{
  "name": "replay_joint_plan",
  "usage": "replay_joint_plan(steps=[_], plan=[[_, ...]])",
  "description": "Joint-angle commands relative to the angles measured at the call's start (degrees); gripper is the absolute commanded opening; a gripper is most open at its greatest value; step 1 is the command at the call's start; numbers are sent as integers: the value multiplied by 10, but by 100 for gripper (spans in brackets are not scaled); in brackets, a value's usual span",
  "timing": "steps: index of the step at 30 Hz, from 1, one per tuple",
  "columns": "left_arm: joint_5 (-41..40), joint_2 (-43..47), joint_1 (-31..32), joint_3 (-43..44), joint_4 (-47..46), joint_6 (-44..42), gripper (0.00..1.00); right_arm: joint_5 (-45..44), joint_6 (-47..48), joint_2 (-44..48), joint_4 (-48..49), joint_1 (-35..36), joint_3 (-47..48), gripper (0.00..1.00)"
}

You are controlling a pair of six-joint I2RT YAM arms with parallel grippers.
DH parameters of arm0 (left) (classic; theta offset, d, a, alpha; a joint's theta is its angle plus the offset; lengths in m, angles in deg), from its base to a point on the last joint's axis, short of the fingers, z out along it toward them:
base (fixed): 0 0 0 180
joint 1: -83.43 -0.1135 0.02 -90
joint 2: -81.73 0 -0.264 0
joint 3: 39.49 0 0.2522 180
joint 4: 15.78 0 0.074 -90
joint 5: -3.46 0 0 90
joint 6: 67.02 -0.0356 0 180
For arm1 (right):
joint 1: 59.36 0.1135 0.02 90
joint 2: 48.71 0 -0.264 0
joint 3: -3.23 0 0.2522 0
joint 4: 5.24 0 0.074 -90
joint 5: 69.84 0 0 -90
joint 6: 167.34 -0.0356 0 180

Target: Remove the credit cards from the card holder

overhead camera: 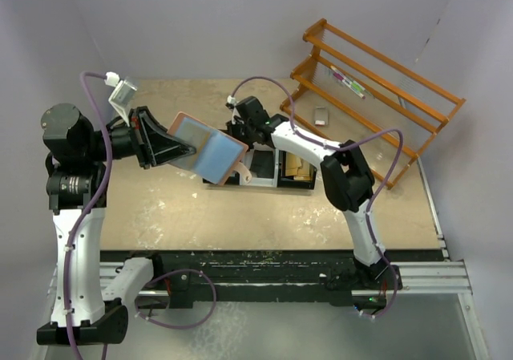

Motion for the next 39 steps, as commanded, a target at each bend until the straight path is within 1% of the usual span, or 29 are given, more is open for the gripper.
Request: replay_joint_plan(steps=[1, 7, 12, 17, 19, 21, 23, 24, 25, 28, 31, 35, 37, 39], plan=[[10, 6, -1, 1, -56, 37, 0, -21, 16, 16, -2, 5, 21, 1], [9, 12, -1, 1, -75, 56, 0, -35, 13, 24, -8, 9, 11, 10], [11, 15, -1, 0, -82, 61, 0, -52, -2, 63, 17, 10, -34, 22], [12, 14, -1, 4, -94, 72, 0, -66, -13, 101, 22, 11, -52, 23], [12, 15, -1, 4, -96, 73, 0, -70, -15, 122, 23, 11, -57, 24], [11, 16, -1, 4, -95, 74, 0, -69, -17, 153, 30, 13, -66, 32], [11, 16, -1, 3, -97, 77, 0, -54, -19, 197, 37, 12, -84, 43], [11, 16, -1, 3, -100, 80, 0, -38, -24, 233, 37, 12, -96, 49], [12, 16, -1, 2, -105, 85, 0, -21, -40, 262, 52, 12, -111, 56], [15, 16, -1, -5, -132, 114, 0, 7, -65, 354, 111, 9, -163, 70], [20, 16, -1, -18, -166, 155, 0, 39, -90, 433, 149, 2, -202, 80], [27, 17, -1, -34, -210, 209, 0, 83, -126, 525, 194, -1, -242, 86], [27, 17, -1, -39, -222, 233, 0, 116, -156, 559, 235, -1, -260, 91], [28, 15, -1, -48, -247, 271, 0, 138, -176, 585, 263, -1, -271, 94]])
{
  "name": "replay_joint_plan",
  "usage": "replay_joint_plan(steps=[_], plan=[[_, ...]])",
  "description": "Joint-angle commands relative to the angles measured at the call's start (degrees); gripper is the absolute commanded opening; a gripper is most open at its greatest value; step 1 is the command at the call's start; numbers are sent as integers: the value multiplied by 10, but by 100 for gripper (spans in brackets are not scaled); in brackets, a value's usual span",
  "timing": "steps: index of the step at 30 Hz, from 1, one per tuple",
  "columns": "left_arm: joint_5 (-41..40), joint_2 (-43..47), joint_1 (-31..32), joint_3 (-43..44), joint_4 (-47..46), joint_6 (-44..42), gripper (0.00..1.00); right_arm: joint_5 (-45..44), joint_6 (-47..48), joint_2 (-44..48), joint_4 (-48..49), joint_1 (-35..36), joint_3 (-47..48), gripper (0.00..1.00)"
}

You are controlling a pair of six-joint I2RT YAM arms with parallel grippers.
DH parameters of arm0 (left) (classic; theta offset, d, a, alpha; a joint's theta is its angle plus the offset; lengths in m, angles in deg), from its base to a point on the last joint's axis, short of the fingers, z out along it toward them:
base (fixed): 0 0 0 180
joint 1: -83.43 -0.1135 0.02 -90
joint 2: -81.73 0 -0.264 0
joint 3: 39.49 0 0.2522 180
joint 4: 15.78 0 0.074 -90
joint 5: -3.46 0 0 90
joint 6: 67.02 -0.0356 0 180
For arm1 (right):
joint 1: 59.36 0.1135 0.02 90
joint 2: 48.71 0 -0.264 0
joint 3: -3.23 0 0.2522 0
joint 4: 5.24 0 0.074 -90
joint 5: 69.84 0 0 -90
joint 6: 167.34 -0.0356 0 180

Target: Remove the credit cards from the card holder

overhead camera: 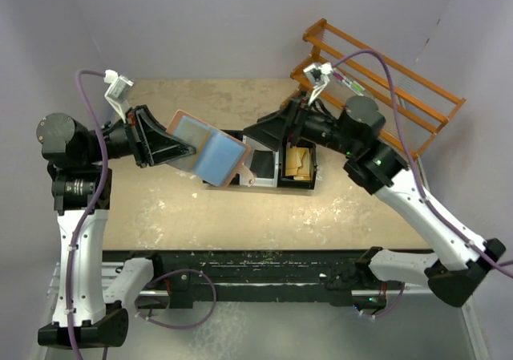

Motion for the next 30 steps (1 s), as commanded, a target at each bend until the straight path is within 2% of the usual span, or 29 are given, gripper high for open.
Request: replay_joint_plan(steps=[1, 5, 10, 13, 16, 20, 24, 25, 26, 28, 30], plan=[[8, 2, -1, -15, -95, 107, 0, 69, -69, 43, 118, -2, -26, 95], [7, -2, -1, -31, -143, 162, 0, 109, -120, 39, 185, 6, -30, 100], [8, -2, -1, -33, -140, 173, 0, 74, -90, 15, 138, 62, -2, 98], [13, -4, -1, -37, -154, 189, 0, 52, -65, 2, 113, 96, 15, 93], [17, -7, -1, -38, -163, 194, 0, 43, -57, 2, 113, 113, 16, 80], [11, -4, -1, -44, -140, 157, 0, 28, -51, 0, 104, 119, 16, 52], [-4, 1, -1, -44, -41, 45, 15, 25, -54, -16, 100, 119, 21, 19], [-5, 1, -1, -42, -14, 20, 24, 23, -54, -22, 93, 119, 25, 11], [-3, 0, -1, -38, 3, -7, 30, 17, -52, -25, 85, 119, 29, 7], [5, -4, -1, -30, 36, -44, 36, 3, -45, -25, 63, 119, 33, 0], [15, -11, -1, -15, 77, -84, 41, -7, -38, -20, 37, 119, 34, 0]])
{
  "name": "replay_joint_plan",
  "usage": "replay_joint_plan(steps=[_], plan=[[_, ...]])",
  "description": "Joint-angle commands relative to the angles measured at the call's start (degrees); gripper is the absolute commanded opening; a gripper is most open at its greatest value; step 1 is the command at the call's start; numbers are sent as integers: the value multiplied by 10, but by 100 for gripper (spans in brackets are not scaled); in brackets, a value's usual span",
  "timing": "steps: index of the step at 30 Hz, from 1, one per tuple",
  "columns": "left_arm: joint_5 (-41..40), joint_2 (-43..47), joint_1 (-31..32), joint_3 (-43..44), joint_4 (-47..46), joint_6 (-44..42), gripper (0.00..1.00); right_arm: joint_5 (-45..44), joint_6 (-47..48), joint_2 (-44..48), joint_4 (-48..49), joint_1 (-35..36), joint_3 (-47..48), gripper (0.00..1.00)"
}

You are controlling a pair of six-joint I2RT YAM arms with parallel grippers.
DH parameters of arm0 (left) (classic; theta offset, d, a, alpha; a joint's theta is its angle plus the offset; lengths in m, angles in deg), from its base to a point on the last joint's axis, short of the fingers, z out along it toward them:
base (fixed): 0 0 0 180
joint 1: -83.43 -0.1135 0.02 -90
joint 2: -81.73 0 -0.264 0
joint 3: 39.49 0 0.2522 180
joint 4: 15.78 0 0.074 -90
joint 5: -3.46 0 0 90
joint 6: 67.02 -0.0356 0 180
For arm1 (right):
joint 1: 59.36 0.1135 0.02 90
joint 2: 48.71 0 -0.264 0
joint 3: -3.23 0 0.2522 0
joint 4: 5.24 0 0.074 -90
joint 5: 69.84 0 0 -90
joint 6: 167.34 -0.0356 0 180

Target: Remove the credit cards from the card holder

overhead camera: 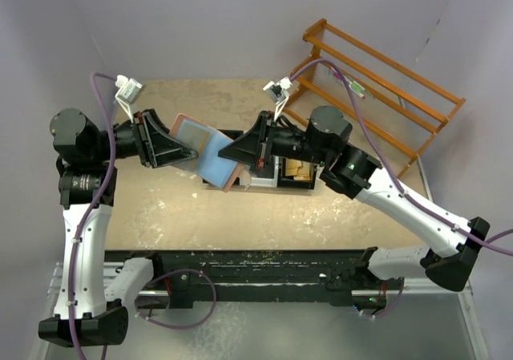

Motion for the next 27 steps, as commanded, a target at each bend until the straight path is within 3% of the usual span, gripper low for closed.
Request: replay_joint_plan(steps=[1, 9, 27], plan=[[9, -6, -1, 39, 108, -135, 43, -35, 28, 10, -44, 1, 33, 0], [24, -5, -2, 69, 190, -227, 47, -63, 69, 17, -117, 2, 44, 0], [46, -3, -1, 76, 222, -258, 37, -54, 80, 32, -126, 2, 40, 0]])
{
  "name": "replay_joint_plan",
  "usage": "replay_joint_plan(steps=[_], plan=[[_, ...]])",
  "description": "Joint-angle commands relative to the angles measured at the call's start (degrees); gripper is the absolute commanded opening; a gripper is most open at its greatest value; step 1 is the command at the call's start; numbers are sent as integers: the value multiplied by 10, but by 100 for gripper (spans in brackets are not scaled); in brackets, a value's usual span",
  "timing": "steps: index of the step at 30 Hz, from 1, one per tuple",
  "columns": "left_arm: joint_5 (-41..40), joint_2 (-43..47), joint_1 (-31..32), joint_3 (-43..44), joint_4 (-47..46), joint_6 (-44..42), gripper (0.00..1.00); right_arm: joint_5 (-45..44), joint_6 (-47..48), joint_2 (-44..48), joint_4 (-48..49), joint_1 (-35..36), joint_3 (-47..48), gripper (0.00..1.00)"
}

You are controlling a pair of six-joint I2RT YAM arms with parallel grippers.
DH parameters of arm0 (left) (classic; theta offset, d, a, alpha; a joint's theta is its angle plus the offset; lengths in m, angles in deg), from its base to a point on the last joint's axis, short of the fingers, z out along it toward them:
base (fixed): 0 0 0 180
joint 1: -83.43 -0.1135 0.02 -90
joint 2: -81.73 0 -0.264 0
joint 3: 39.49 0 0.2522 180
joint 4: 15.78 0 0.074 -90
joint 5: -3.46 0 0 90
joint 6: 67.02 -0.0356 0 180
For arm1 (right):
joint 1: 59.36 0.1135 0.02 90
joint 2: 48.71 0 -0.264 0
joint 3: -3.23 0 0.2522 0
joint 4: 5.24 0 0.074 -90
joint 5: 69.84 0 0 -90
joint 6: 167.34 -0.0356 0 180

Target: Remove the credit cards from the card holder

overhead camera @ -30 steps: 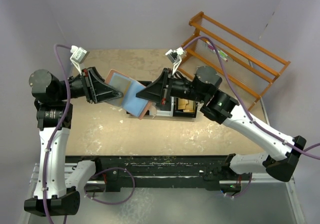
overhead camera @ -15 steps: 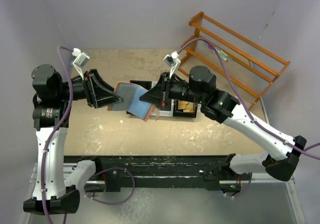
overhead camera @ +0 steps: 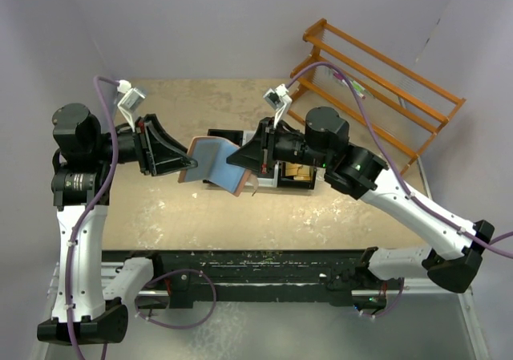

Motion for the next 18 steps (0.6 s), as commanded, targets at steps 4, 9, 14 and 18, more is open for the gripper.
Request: replay_joint_plan(steps=[4, 9, 14, 18], plan=[[39, 6, -1, 20, -5, -11, 37, -3, 12, 23, 18, 2, 20, 0], [51, 8, -1, 17, -5, -7, 37, -2, 11, 21, 21, 1, 22, 0], [41, 9, -2, 17, -4, -12, 34, -11, 9, 19, 23, 1, 24, 0], [40, 9, -1, 16, -3, -11, 34, -11, 11, 19, 25, 1, 25, 0]])
